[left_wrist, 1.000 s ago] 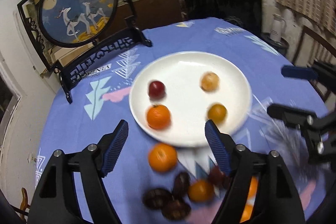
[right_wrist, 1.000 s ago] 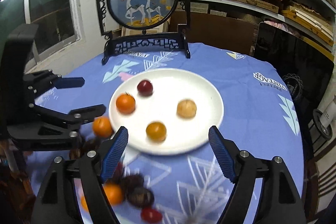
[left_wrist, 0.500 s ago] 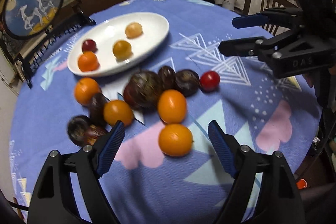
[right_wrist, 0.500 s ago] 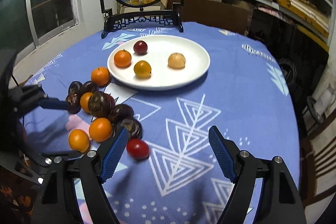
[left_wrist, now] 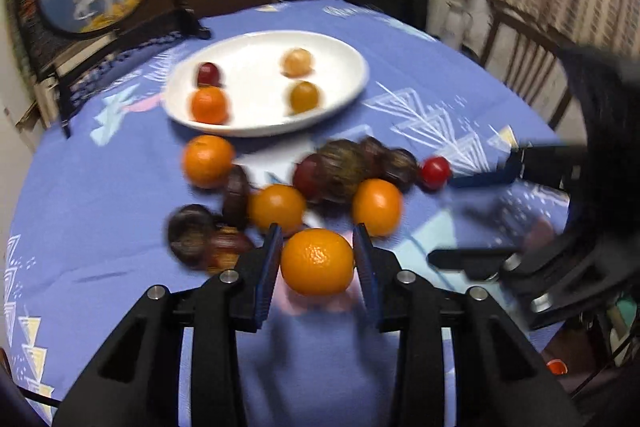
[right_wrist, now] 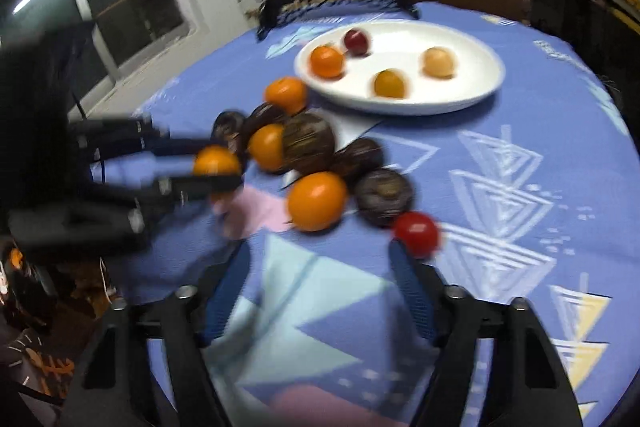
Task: Organize fruits
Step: 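Grasp an orange with the left gripper while the right grasps another orange, then carry both oranges over the white plate and open both grippers to release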
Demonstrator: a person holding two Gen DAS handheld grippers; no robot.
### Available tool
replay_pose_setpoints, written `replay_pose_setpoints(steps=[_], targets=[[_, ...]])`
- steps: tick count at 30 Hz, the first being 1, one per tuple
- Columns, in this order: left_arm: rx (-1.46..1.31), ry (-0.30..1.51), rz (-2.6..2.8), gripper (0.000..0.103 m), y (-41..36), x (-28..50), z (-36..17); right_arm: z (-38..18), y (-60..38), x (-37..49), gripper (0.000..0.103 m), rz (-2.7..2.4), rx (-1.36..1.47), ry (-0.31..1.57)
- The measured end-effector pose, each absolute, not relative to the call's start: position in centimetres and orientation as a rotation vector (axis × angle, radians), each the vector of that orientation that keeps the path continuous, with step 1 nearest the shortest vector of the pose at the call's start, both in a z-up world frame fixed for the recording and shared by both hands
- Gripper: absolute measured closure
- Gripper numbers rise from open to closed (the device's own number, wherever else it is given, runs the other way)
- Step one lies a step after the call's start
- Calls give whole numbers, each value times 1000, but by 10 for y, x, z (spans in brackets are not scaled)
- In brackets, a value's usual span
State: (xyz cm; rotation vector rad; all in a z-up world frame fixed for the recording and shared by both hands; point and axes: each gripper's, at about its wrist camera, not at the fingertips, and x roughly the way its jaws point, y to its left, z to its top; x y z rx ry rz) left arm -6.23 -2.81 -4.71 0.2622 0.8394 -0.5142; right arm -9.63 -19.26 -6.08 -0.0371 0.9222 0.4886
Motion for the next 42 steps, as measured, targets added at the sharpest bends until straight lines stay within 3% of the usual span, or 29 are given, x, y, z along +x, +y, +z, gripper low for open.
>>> replay_pose_setpoints(steps=[2,6,9,28,42], targets=[[239,833,-487,68,-14,-58,-42,-68,-178,-87,49,486,-42,956],[218,828,-468,68,4,-55,-39,-77,-167,-68,52,443,-4,976],[209,834,-468,67,11,-53,-42,-77,-164,-57,67,414,14,970],[229,804,-497,67,-9,-36,-28,-48,-204,-72,67,446,50,876],[259,712,-419,67,-50,44,22,22,-235,-12,67,409,49,680]])
